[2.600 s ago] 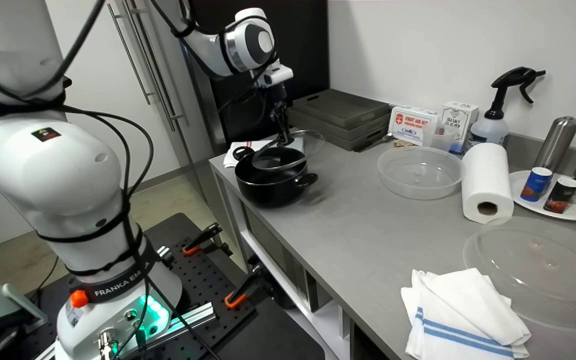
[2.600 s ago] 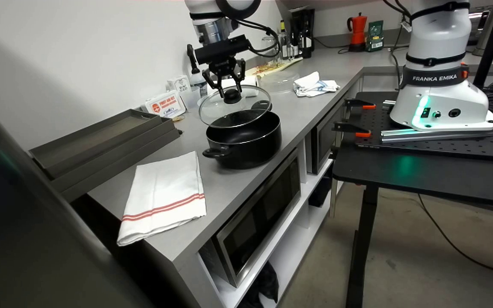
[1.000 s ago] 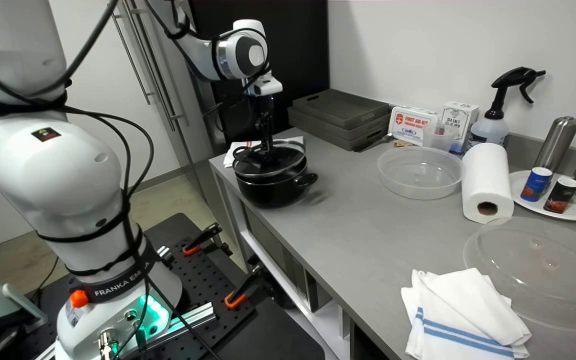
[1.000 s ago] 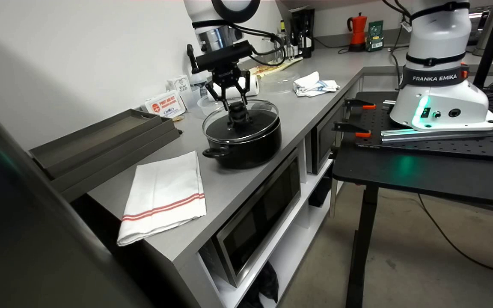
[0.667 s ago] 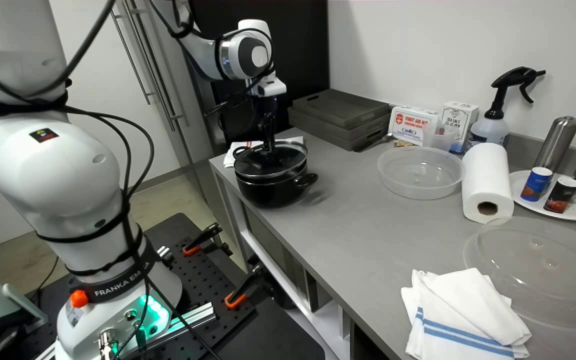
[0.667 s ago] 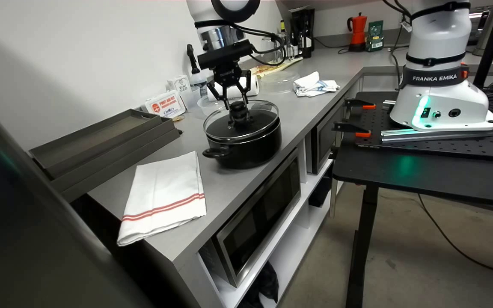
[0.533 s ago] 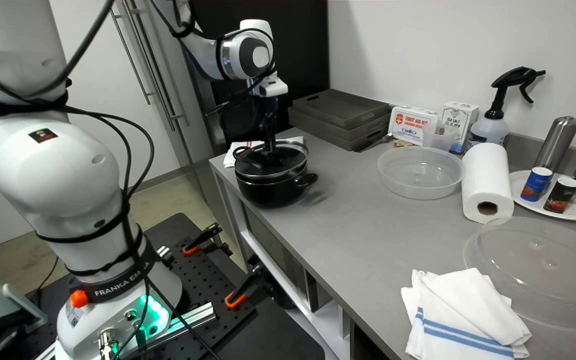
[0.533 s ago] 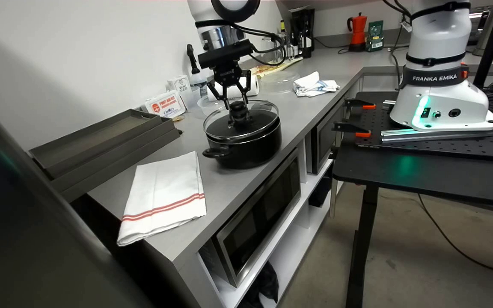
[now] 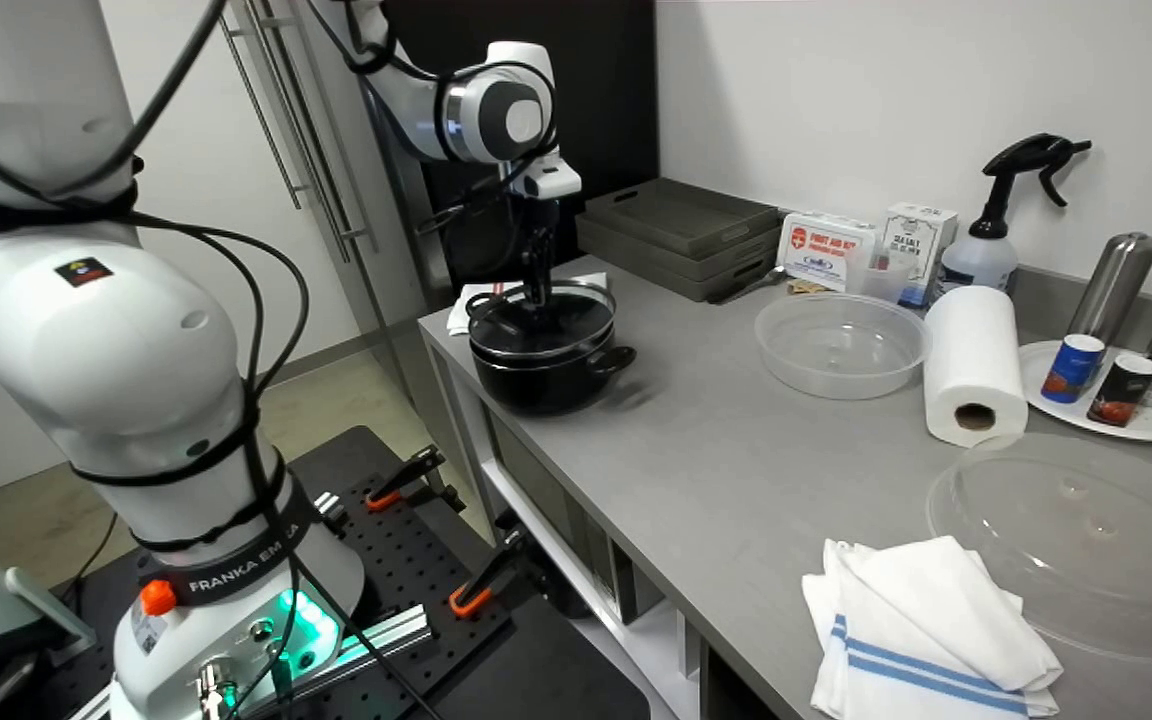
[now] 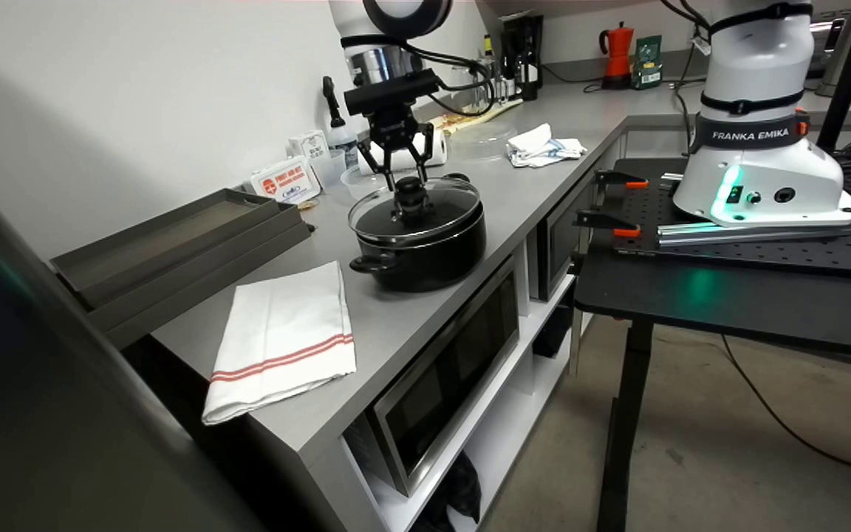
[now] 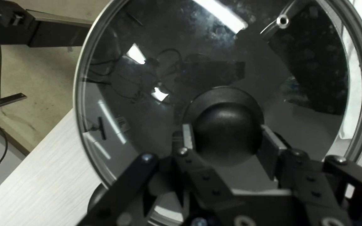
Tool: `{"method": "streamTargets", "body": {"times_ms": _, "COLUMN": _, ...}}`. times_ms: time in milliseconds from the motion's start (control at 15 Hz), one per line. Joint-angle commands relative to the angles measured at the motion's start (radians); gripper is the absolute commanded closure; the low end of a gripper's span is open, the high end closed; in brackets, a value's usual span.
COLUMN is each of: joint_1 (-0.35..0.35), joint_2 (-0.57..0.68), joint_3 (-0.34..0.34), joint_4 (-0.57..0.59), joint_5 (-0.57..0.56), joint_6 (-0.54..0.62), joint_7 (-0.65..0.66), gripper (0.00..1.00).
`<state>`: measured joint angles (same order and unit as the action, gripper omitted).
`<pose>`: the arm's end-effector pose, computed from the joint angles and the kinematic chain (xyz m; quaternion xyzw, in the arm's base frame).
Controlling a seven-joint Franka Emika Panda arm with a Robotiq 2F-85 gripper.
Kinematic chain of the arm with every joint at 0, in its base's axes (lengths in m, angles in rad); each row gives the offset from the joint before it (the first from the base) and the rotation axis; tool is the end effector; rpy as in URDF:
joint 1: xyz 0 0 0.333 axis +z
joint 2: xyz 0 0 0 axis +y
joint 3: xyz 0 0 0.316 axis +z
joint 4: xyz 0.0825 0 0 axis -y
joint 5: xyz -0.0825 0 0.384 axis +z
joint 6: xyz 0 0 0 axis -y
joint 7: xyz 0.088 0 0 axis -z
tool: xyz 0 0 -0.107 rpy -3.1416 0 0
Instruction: Put the lid on the black pot
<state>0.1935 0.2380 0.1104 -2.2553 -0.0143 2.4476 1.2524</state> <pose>0.5108 0.1606 0.2542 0.8914 -0.4527 -0.0217 0.0094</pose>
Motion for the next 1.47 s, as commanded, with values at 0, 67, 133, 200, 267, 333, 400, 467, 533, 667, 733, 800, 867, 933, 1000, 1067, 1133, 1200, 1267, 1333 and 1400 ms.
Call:
{"method": "streamTargets", "body": {"times_ms": 0, "joint_1": -0.007, "joint_2": -0.010, "joint_3": 0.000, "joint_4": -0.010, "joint_5": 0.052, "joint_6": 0.019, "joint_7": -0.057, "gripper": 0.74}}
{"method": "streamTargets", "body": {"times_ms": 67, "joint_1": -0.008, "joint_2": -0.005, "joint_3": -0.002, "joint_4": -0.010, "joint_5": 0.055, "joint_6": 0.020, "joint_7": -0.062, "gripper": 0.74}}
{"method": "streamTargets", "body": {"times_ms": 133, "joint_1": -0.008, "joint_2": -0.001, "joint_3": -0.004, "joint_4": -0.010, "joint_5": 0.058, "joint_6": 0.021, "joint_7": -0.065, "gripper": 0.74}}
{"method": "streamTargets", "body": {"times_ms": 200, "joint_1": -0.009, "joint_2": 0.005, "joint_3": -0.006, "joint_4": -0.009, "joint_5": 0.058, "joint_6": 0.021, "joint_7": -0.065, "gripper": 0.74}}
{"method": "streamTargets", "body": {"times_ms": 267, "joint_1": -0.009, "joint_2": 0.013, "joint_3": -0.009, "joint_4": -0.006, "joint_5": 0.056, "joint_6": 0.019, "joint_7": -0.063, "gripper": 0.74}}
{"method": "streamTargets", "body": {"times_ms": 333, "joint_1": -0.009, "joint_2": 0.019, "joint_3": -0.011, "joint_4": -0.004, "joint_5": 0.055, "joint_6": 0.018, "joint_7": -0.062, "gripper": 0.74}}
{"method": "streamTargets", "body": {"times_ms": 400, "joint_1": -0.009, "joint_2": 0.024, "joint_3": -0.012, "joint_4": -0.003, "joint_5": 0.055, "joint_6": 0.017, "joint_7": -0.062, "gripper": 0.74}}
{"method": "streamTargets", "body": {"times_ms": 467, "joint_1": -0.008, "joint_2": 0.026, "joint_3": -0.013, "joint_4": -0.001, "joint_5": 0.055, "joint_6": 0.017, "joint_7": -0.061, "gripper": 0.74}}
{"method": "streamTargets", "body": {"times_ms": 533, "joint_1": -0.007, "joint_2": 0.026, "joint_3": -0.013, "joint_4": 0.000, "joint_5": 0.054, "joint_6": 0.017, "joint_7": -0.061, "gripper": 0.74}}
{"method": "streamTargets", "body": {"times_ms": 667, "joint_1": -0.007, "joint_2": 0.028, "joint_3": -0.013, "joint_4": 0.003, "joint_5": 0.053, "joint_6": 0.015, "joint_7": -0.060, "gripper": 0.74}}
{"method": "streamTargets", "body": {"times_ms": 733, "joint_1": -0.006, "joint_2": 0.028, "joint_3": -0.012, "joint_4": 0.003, "joint_5": 0.053, "joint_6": 0.015, "joint_7": -0.059, "gripper": 0.74}}
{"method": "streamTargets", "body": {"times_ms": 800, "joint_1": -0.005, "joint_2": 0.026, "joint_3": -0.012, "joint_4": 0.003, "joint_5": 0.052, "joint_6": 0.015, "joint_7": -0.059, "gripper": 0.74}}
{"method": "streamTargets", "body": {"times_ms": 867, "joint_1": -0.005, "joint_2": 0.025, "joint_3": -0.012, "joint_4": 0.002, "joint_5": 0.051, "joint_6": 0.015, "joint_7": -0.058, "gripper": 0.74}}
{"method": "streamTargets", "body": {"times_ms": 933, "joint_1": -0.005, "joint_2": 0.024, "joint_3": -0.012, "joint_4": 0.002, "joint_5": 0.052, "joint_6": 0.015, "joint_7": -0.058, "gripper": 0.74}}
{"method": "streamTargets", "body": {"times_ms": 1000, "joint_1": -0.004, "joint_2": 0.024, "joint_3": -0.011, "joint_4": 0.002, "joint_5": 0.053, "joint_6": 0.014, "joint_7": -0.057, "gripper": 0.74}}
{"method": "streamTargets", "body": {"times_ms": 1067, "joint_1": -0.002, "joint_2": 0.021, "joint_3": -0.010, "joint_4": 0.000, "joint_5": 0.051, "joint_6": 0.014, "joint_7": -0.056, "gripper": 0.74}}
{"method": "streamTargets", "body": {"times_ms": 1133, "joint_1": -0.001, "joint_2": 0.021, "joint_3": -0.010, "joint_4": -0.001, "joint_5": 0.050, "joint_6": 0.015, "joint_7": -0.055, "gripper": 0.74}}
{"method": "streamTargets", "body": {"times_ms": 1200, "joint_1": 0.000, "joint_2": 0.020, "joint_3": -0.010, "joint_4": 0.000, "joint_5": 0.049, "joint_6": 0.014, "joint_7": -0.054, "gripper": 0.74}}
{"method": "streamTargets", "body": {"times_ms": 1267, "joint_1": 0.001, "joint_2": 0.020, "joint_3": -0.010, "joint_4": 0.000, "joint_5": 0.048, "joint_6": 0.014, "joint_7": -0.053, "gripper": 0.74}}
{"method": "streamTargets", "body": {"times_ms": 1333, "joint_1": 0.003, "joint_2": 0.018, "joint_3": -0.010, "joint_4": -0.001, "joint_5": 0.047, "joint_6": 0.013, "joint_7": -0.051, "gripper": 0.74}}
{"method": "streamTargets", "body": {"times_ms": 1400, "joint_1": 0.004, "joint_2": 0.017, "joint_3": -0.010, "joint_4": -0.001, "joint_5": 0.046, "joint_6": 0.014, "joint_7": -0.050, "gripper": 0.74}}
